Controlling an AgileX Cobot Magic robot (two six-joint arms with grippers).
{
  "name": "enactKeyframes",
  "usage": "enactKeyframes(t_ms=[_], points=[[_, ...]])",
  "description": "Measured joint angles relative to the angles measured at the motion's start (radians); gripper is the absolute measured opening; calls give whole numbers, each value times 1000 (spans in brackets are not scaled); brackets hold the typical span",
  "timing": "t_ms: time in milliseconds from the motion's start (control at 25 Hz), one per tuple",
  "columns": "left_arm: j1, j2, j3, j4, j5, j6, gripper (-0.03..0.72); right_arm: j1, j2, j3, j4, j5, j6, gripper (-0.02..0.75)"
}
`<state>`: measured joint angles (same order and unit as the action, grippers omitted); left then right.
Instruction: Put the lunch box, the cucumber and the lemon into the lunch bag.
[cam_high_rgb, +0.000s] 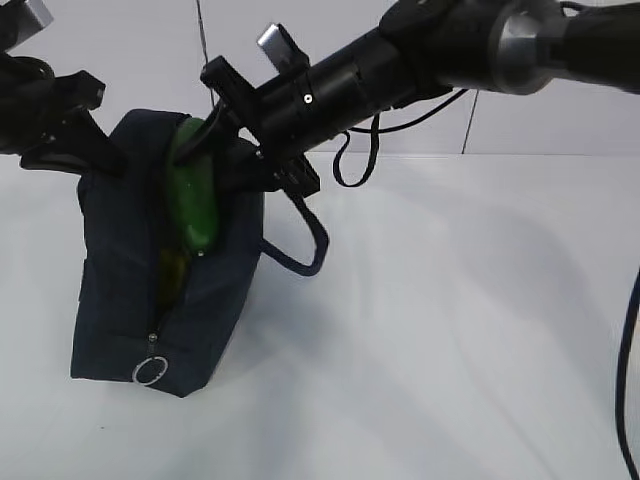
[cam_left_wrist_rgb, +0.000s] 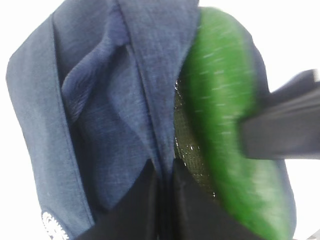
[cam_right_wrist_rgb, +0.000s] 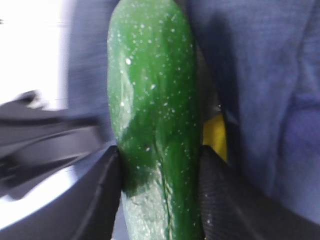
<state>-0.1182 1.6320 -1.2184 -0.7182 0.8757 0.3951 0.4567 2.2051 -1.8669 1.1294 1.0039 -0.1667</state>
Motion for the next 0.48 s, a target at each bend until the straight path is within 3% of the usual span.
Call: enactKeyframes(t_ms=[480], points=[[0,0,0,-23,0,0,8,0,39,0,35,-23,-131,374]])
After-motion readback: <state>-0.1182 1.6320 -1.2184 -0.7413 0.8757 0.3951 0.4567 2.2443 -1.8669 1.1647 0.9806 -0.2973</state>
